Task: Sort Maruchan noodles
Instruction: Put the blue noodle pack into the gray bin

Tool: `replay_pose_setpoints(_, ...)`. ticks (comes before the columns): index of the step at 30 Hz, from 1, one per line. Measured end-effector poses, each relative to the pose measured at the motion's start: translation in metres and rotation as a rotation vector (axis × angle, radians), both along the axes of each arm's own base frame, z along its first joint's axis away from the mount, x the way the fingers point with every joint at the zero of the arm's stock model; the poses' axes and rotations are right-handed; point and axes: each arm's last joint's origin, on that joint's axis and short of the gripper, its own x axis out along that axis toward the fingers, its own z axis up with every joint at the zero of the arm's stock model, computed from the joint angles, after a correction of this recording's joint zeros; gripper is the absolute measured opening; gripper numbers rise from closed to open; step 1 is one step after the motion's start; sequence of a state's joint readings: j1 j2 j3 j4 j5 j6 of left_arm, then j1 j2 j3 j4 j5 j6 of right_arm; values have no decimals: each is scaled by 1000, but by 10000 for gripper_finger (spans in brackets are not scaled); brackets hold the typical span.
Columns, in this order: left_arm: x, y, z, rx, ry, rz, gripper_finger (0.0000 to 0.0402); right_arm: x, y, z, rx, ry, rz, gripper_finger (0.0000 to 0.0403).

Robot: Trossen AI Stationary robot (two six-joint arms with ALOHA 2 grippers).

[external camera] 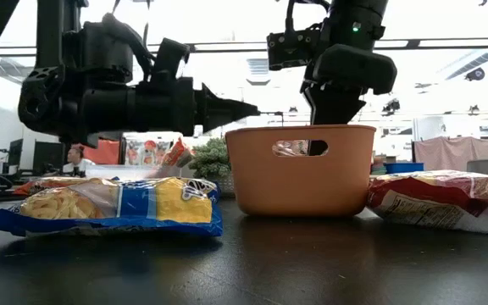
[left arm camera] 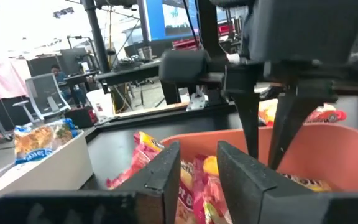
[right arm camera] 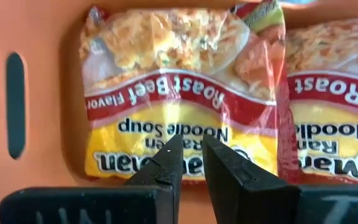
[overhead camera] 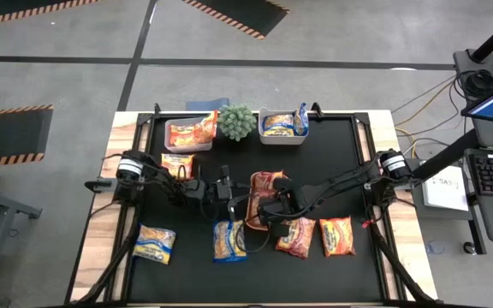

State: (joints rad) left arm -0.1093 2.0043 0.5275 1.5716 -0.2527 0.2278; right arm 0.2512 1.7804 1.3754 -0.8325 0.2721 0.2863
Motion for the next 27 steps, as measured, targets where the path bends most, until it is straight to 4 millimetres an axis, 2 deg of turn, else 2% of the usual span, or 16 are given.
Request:
replay_pose_setpoints(4,-11,1,9,-2,-14,0,99,-1,0,6,2,-15,8,52)
replay_pose_setpoints(15,-46,3,27,-23,-46,-10,100,-14,-5,47,-24,-150,23,52)
replay_pose_setpoints(20,-58,1,35,-55,-55,-27,100,-16,-6,58,-46,-221,56,52)
replay_pose_setpoints(27,-68,-6,44,-95,-23,-64,100,-21,-8,60,-71,-301,130,52)
